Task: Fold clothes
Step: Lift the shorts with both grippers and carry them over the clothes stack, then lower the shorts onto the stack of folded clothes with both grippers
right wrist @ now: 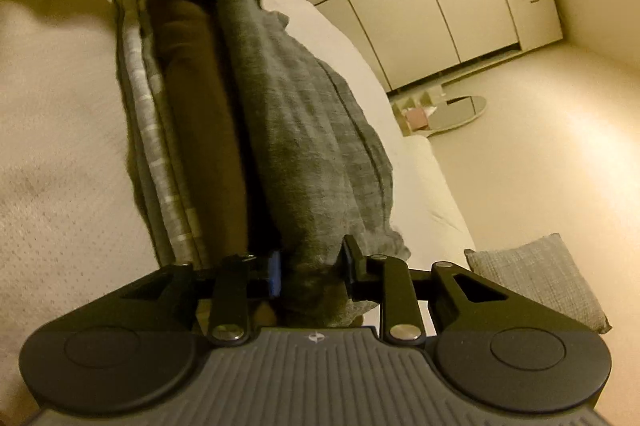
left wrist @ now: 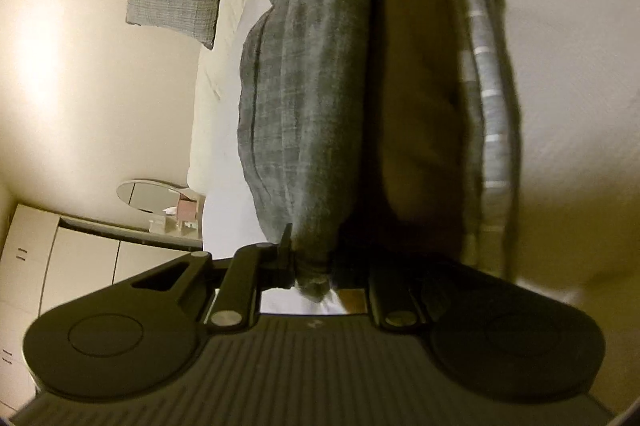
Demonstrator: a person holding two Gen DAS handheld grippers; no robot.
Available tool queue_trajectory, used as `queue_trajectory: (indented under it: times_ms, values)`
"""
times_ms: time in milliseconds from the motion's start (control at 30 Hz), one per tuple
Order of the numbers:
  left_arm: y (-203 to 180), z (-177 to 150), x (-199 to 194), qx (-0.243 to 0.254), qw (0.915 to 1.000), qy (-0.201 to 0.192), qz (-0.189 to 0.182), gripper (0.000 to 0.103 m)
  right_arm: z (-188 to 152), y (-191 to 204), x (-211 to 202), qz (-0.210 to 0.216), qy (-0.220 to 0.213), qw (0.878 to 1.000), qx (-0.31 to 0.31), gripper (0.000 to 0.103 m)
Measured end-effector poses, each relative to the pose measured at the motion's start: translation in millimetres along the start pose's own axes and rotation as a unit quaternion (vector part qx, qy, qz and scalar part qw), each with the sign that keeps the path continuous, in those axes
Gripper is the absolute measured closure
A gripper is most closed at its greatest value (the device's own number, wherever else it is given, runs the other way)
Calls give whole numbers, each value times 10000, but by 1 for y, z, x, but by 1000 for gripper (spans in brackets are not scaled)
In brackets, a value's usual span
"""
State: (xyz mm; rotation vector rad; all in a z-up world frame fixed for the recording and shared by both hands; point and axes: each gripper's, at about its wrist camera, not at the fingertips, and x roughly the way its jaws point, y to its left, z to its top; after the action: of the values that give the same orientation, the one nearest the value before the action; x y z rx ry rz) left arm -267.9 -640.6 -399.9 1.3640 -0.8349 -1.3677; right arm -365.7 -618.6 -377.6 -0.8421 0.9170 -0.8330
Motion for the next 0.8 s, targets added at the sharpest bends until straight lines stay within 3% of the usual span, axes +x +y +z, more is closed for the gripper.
queue_trajectory:
  times_ms: [67, 167, 300, 400, 467, 567, 800]
  values:
    - [2, -2, -3, -64, 10000, -9, 11, 89, -1, -3, -2, -30, 39, 10000, -44, 64]
    - [3, -13, -9, -137, 9999, 78, -19, 90, -7, -6, -8, 0, 87, 10000, 15, 63]
    - [8, -35, -23, -608, 9972, 375, -230, 89, -17, -8, -25, -22, 116, 9992, 379, 64]
    - [20, -51, -29, -1177, 9911, 549, -278, 87, -21, -16, -41, -11, 155, 9966, 811, 64]
    - [38, -52, -30, -1802, 9817, 580, -230, 87, -17, -35, -45, -2, 86, 9925, 1220, 64]
    - [50, -41, -25, -2257, 9724, 484, -356, 87, -14, -57, -62, 45, -113, 9790, 2037, 65]
    - [66, -5, -11, -3017, 9502, 201, -749, 86, -7, -107, -42, 576, -236, 9265, 3711, 69]
